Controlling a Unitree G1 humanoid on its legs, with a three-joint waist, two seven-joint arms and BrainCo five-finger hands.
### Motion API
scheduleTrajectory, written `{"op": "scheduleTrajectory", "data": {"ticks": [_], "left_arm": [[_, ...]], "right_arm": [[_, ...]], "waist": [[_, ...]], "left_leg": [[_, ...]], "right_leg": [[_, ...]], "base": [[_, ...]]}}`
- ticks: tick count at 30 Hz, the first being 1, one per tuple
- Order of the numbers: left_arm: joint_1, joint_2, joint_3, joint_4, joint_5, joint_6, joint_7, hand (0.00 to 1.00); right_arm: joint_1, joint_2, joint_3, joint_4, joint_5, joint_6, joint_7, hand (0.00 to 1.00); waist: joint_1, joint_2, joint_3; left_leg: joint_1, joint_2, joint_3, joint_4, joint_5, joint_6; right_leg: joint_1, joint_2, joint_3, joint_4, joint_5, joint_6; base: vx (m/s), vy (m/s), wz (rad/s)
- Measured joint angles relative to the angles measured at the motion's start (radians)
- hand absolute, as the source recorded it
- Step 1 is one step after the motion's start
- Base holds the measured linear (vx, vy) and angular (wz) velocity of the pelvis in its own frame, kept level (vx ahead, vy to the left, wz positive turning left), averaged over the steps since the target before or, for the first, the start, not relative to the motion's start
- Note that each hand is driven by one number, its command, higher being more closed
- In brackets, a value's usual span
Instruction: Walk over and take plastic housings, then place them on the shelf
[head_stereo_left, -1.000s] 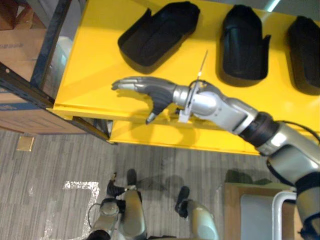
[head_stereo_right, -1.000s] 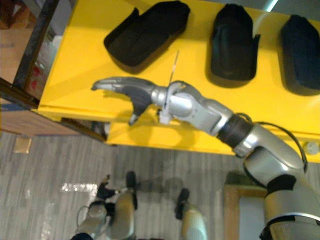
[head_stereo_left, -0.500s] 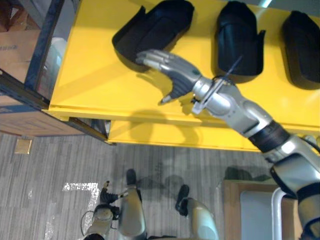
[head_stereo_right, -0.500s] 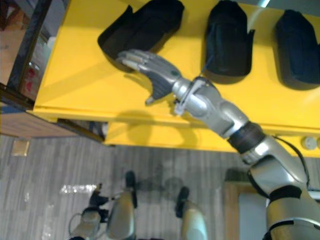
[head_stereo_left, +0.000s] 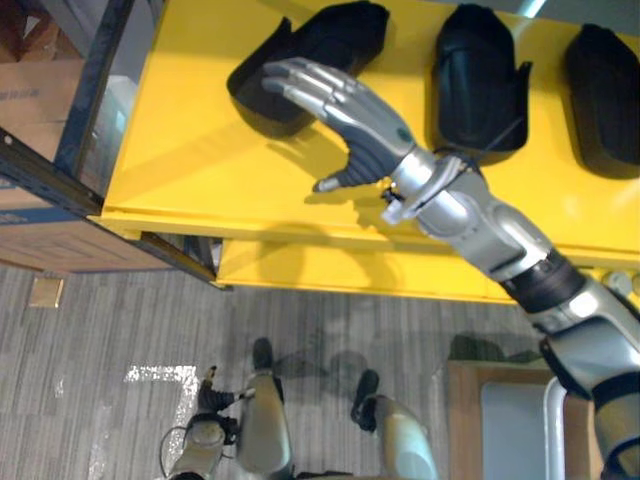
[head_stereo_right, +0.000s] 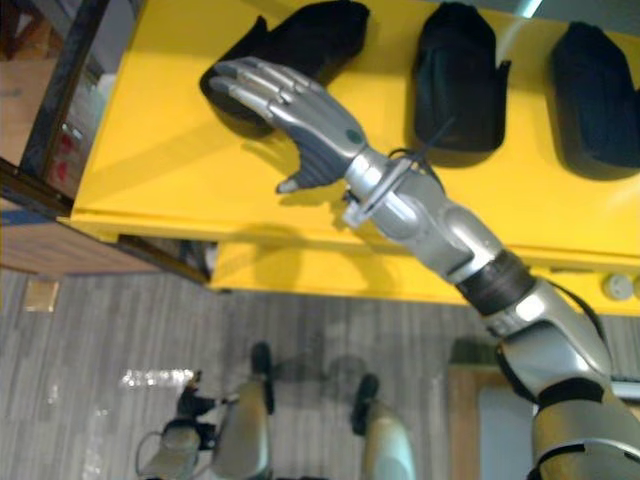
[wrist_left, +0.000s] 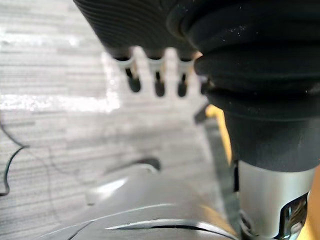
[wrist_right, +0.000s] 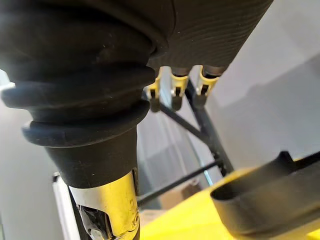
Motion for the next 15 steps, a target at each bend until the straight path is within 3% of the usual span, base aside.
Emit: {"op": "scheduleTrajectory", "data": {"ticks": [4, 15], "left_arm": [[0.000, -0.001, 0.000, -0.004, -0.001, -0.007, 0.000, 0.00], [0.000, -0.003, -0.002, -0.015, -0.007, -0.018, 0.000, 0.00]], "right_arm": [[-0.085, 0.000, 0.086, 0.100, 0.000, -0.002, 0.049, 0.00], [-0.181, 0.023, 0.107, 0.321, -0.005, 0.014, 0.075, 0.00]], "waist": [[0.014, 0.001, 0.000], [0.038, 0.005, 0.004]], "left_leg": [[-0.008, 0.001, -0.007, 0.013, 0.000, 0.000], [-0.029, -0.010, -0.031, 0.012, 0.009, 0.003]], "right_leg": [[-0.004, 0.000, -0.003, 0.014, -0.002, -0.003], [-0.022, -0.014, -0.020, 0.034, -0.014, -0.006]], "base": [[-0.02, 0.008, 0.02], [-0.02, 0.013, 0.06]]}}
